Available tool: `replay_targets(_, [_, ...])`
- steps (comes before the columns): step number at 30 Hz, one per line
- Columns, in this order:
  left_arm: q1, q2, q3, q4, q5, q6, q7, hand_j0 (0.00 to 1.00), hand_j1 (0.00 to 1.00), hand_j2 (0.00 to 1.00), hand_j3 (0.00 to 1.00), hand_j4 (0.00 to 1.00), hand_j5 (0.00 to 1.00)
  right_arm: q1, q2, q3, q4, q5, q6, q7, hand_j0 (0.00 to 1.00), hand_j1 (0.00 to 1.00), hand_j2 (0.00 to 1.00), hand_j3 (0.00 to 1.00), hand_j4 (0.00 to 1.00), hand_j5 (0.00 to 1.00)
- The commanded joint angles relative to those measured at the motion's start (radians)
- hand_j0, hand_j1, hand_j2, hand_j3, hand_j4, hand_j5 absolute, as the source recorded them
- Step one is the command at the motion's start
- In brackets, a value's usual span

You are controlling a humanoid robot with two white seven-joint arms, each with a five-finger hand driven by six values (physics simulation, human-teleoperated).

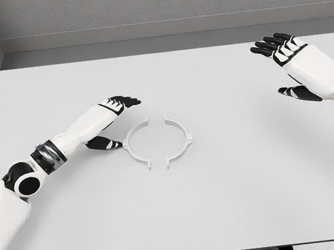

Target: Assemble PVC drainage pipe clamps

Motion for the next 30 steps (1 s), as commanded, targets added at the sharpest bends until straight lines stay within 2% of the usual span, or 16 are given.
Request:
replay_targets(1, [0.000,0.000,0.001,-0.001,0.007,0.001,0.001,1.00,1.00,1.00,1.00,1.00,1.00,0.000,-0.001,0.000,0.000,-0.007,0.001,-0.001,1.00,1.00,1.00,1.00,1.00,1.00])
replay_targets(30, [0.014,-0.016,-0.029,-0.042,0.006,0.001,0.001,1.00,1.00,1.00,1.00,1.00,1.00,0.000,-0.001,0.000,0.000,-0.007,0.001,-0.001,1.00,1.00,1.00,1.00,1.00,1.00])
